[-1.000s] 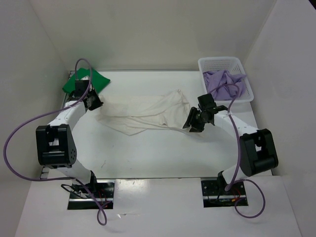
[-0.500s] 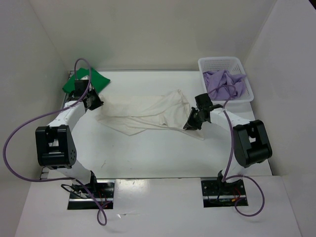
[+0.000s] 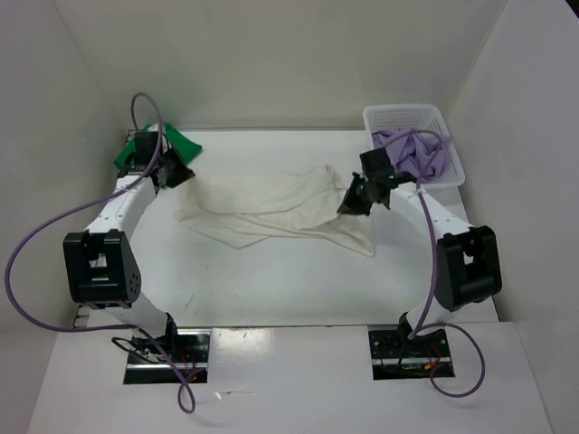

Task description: Fold and stack the t-shirts

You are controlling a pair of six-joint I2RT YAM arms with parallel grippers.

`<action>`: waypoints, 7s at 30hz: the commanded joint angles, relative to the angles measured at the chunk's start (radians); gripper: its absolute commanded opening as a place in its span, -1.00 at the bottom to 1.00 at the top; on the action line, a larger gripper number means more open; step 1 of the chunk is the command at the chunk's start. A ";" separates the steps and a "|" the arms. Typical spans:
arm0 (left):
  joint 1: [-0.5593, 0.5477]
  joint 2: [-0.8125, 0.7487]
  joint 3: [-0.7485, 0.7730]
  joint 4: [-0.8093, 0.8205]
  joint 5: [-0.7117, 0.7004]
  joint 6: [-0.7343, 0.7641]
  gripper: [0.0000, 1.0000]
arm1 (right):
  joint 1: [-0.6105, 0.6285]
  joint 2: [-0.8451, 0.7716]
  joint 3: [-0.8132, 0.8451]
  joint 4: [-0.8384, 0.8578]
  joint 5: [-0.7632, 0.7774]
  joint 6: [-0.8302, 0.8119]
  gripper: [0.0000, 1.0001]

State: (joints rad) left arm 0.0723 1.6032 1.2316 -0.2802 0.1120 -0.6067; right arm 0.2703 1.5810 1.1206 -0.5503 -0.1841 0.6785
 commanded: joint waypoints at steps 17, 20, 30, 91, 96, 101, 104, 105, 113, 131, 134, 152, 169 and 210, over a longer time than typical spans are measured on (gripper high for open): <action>0.195 -0.163 0.891 -0.057 0.227 -0.329 -1.00 | -0.005 -0.131 1.454 -0.175 0.244 -0.200 -1.00; 0.205 -0.173 0.994 -0.106 0.168 -0.295 -1.00 | -0.005 -0.105 1.582 -0.148 0.230 -0.200 -1.00; 0.205 -0.171 0.901 -0.097 0.094 -0.240 -1.00 | -0.078 0.155 1.664 -0.042 0.257 -0.280 -1.00; 0.316 -0.420 -0.413 -0.221 -0.091 -0.065 -1.00 | -0.069 -0.464 -0.237 -0.476 -0.155 -0.151 -1.00; 0.316 -0.396 -0.359 -0.290 -0.057 -0.053 -1.00 | -0.056 -0.584 -0.193 -0.586 -0.156 -0.093 -1.00; 0.316 -0.344 -0.373 -0.234 -0.005 -0.054 -1.00 | -0.056 -0.529 -0.151 -0.505 -0.057 -0.056 -1.00; 0.288 -0.289 -0.341 -0.174 0.006 -0.080 -1.00 | -0.068 -0.445 -0.130 -0.391 0.032 -0.045 -1.00; 0.276 -0.272 -0.324 -0.147 0.006 -0.090 -1.00 | -0.083 -0.415 -0.130 -0.358 0.032 -0.057 -1.00; 0.232 -0.011 -0.146 -0.034 -0.018 -0.129 -1.00 | -0.132 -0.089 0.063 -0.136 0.087 -0.085 -1.00; 0.199 0.302 0.114 -0.002 -0.038 -0.150 -1.00 | -0.151 0.387 0.591 -0.102 0.178 -0.155 -1.00; 0.199 0.340 0.123 0.007 -0.038 -0.150 -1.00 | -0.160 0.441 0.601 -0.091 0.178 -0.155 -1.00; 0.211 -0.005 -0.147 0.041 -0.038 -0.103 0.59 | -0.160 0.162 0.458 -0.033 0.124 -0.137 -0.01; 0.291 0.090 -0.365 0.260 0.126 -0.294 0.09 | -0.160 -0.182 -0.108 0.052 0.005 -0.099 -0.50; 0.291 -0.172 -0.386 -0.148 -0.009 -0.008 -1.00 | -0.272 -0.188 -0.304 -0.017 0.126 0.058 -0.96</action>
State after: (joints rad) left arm 0.3622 1.4673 0.8238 -0.3458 0.1452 -0.6609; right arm 0.0368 1.5398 0.8391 -0.4442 -0.0574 0.7528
